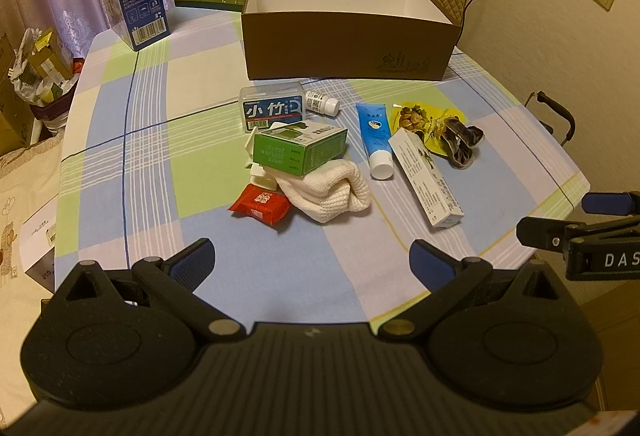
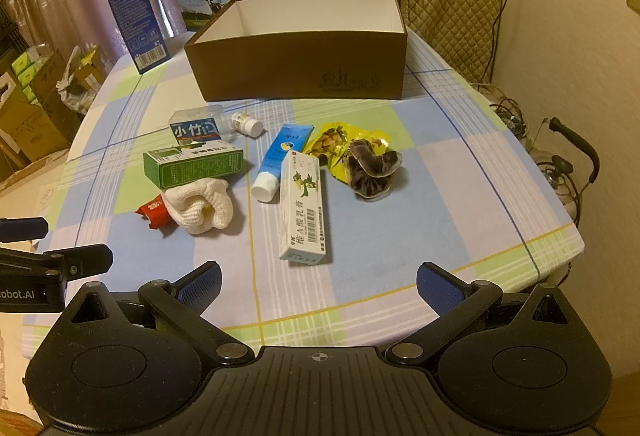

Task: Organize objects
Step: 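Reach left tool toward green spray box while right tool reaches toward fungus bag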

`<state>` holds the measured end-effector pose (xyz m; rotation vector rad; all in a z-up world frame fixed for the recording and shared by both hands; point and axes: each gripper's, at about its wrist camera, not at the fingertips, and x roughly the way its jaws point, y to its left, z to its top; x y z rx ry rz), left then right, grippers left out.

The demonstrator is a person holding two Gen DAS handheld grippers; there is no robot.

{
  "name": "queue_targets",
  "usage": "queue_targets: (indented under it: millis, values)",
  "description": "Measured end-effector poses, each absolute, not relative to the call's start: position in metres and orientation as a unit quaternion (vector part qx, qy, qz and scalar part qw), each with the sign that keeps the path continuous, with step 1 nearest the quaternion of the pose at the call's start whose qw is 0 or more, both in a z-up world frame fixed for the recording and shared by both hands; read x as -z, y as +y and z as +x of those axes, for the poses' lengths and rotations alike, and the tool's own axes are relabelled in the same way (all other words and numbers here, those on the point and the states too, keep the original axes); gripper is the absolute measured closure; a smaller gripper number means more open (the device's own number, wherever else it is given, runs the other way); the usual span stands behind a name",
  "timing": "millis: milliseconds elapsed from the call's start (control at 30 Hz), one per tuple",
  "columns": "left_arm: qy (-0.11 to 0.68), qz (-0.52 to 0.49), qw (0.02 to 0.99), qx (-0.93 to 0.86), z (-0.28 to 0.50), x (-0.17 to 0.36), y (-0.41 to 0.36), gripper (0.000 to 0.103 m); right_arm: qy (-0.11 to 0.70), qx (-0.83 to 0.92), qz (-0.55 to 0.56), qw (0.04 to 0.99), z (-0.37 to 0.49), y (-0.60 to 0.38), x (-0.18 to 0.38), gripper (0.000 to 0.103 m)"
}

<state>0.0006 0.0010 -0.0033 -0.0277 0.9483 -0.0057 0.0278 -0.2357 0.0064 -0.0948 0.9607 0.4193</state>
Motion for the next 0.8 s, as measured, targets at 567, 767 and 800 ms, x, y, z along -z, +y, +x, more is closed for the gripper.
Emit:
queue_targets:
  millis: [567, 767, 800]
  values:
    - [0.458, -0.013, 0.889, 0.001, 0.001, 0.007, 0.001, 0.001, 0.461, -0.205, -0.035, 0.863, 0.034, -0.244, -0.003, 0.002]
    - [0.460, -0.013, 0.888, -0.004, 0.006, 0.010, -0.007, 0.001, 0.462, -0.211, -0.032, 0.861, 0.041, -0.248, -0.002, 0.002]
    - [0.460, -0.013, 0.888, -0.005, 0.008, 0.010, -0.008, 0.001, 0.461, -0.211, -0.031, 0.861, 0.042, -0.248, -0.002, 0.002]
